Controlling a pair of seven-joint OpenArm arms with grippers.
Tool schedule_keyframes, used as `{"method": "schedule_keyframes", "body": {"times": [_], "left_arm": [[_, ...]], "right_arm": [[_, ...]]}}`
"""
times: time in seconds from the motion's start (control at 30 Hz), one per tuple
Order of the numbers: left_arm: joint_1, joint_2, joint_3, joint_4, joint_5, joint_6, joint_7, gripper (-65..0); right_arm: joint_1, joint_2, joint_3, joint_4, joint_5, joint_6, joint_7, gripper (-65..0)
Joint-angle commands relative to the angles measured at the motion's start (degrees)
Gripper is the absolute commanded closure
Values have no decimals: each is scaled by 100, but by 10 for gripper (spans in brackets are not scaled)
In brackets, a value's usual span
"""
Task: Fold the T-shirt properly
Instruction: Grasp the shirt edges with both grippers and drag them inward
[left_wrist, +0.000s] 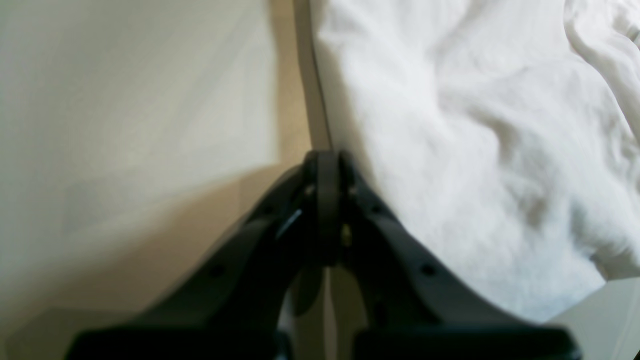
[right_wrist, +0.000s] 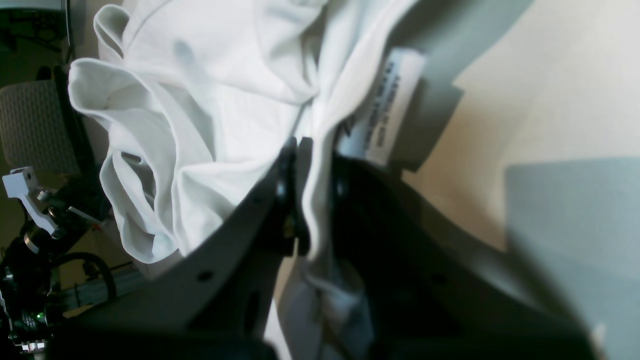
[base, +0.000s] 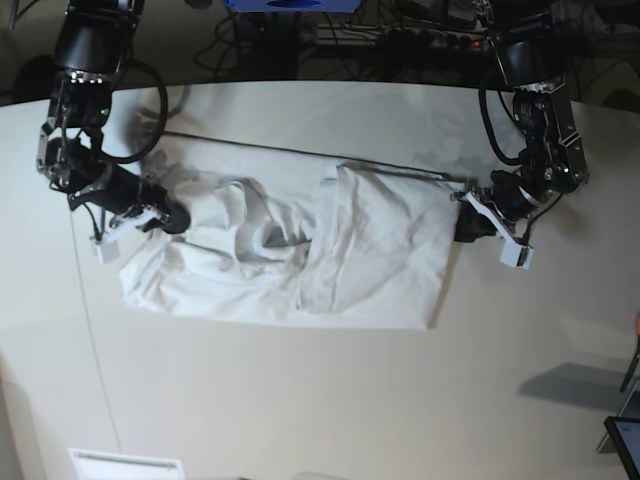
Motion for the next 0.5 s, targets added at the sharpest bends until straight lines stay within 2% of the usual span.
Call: {"method": "schedule_keyframes", "body": {"times": [0.0,0.07,0.2,0.47], "left_arm": [[-20,-54,4,60,84,38,102,0],[-20,-54,39,60,84,38,102,0],[-37,-71,488,87,84,38,93,0],[-46,-71,532,201,84,38,84,0]], "right_arm": [[-8,42,-23,23,-185,-65,-157,-6],[-8,42,-23,40,-291,-65,-149,-4],[9,7,-14,84,-941,-56,-131,-4],[-79,42,-32,181,-1020,-47,212,-4]]}}
